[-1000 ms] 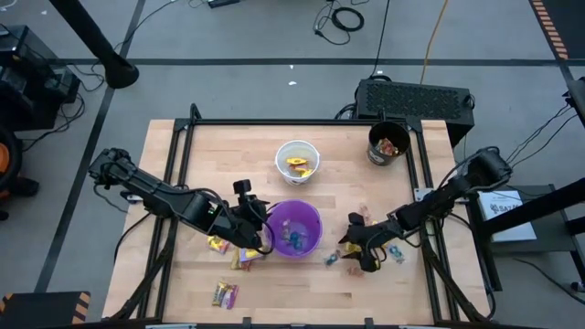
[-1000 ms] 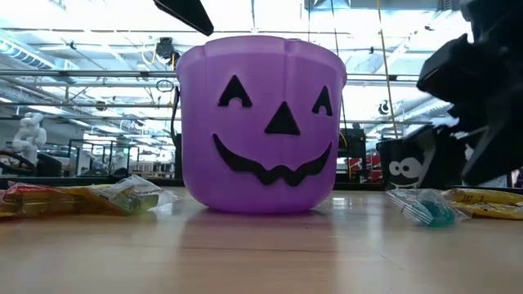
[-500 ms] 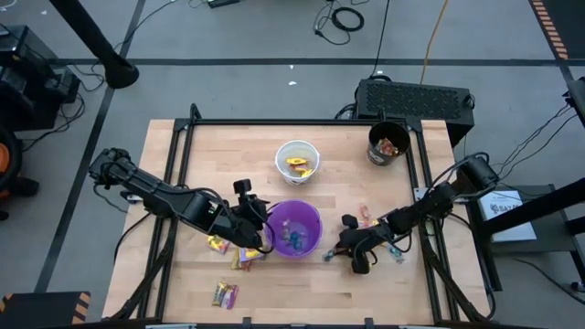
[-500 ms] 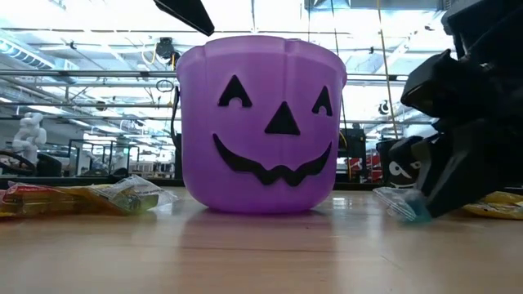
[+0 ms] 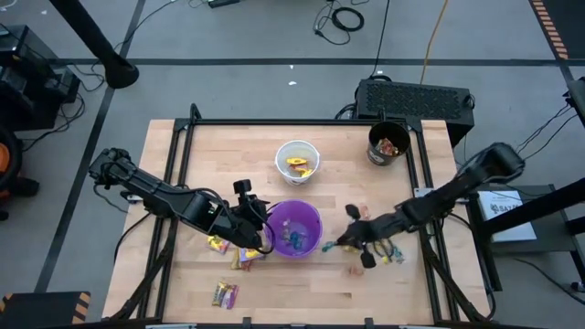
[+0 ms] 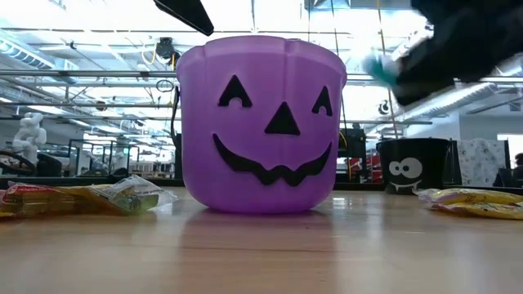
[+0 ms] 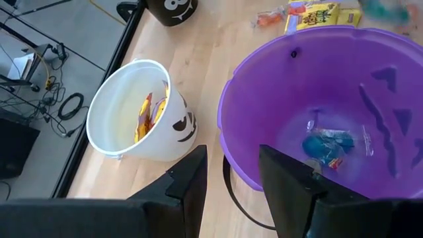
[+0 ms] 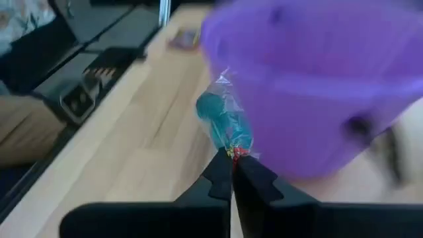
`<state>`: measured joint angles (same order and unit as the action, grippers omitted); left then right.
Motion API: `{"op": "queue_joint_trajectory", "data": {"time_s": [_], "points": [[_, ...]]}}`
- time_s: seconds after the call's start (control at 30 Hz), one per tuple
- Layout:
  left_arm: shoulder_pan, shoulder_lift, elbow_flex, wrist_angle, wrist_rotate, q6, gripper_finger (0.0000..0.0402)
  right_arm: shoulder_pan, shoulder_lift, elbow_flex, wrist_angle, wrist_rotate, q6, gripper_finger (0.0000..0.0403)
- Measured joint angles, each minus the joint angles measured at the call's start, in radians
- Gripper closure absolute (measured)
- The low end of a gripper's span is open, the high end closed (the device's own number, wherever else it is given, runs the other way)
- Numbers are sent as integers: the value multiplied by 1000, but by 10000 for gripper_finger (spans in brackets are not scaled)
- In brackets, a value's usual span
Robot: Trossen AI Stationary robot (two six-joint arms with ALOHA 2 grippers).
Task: Sort candy by brand, put in halloween buckets
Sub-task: Put the blue candy into the violet bucket
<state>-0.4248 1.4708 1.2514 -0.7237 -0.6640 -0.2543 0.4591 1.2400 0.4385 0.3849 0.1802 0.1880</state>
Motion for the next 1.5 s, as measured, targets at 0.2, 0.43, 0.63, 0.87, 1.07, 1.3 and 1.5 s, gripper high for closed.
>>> {"op": "queue_joint_trajectory", "data": {"time_s": [0.2, 0.43, 0.63, 0.87, 1.07, 1.3, 1.5], "points": [[0, 0, 0, -1, 0, 2, 259, 1, -219, 47, -158, 157, -171, 402], [0, 0, 0, -1, -22, 8, 259, 1, -275, 91, -179, 385, -647, 402], [0, 0, 0, 0, -26, 8, 259, 1, -243, 93, -180, 503, -859, 403], [0, 0, 0, -1, -26, 5, 259, 1, -219, 93, -119, 505, -696, 403], [0, 0, 0, -1, -26, -2, 259, -8, -221, 93, 102, 621, -250, 403], [0, 0, 0, -1, -26, -28, 259, -47, -221, 93, 149, 573, 156, 402], [0, 0, 0, -48, -31, -25, 259, -47, -190, 93, 135, 469, -48, 401]]}}
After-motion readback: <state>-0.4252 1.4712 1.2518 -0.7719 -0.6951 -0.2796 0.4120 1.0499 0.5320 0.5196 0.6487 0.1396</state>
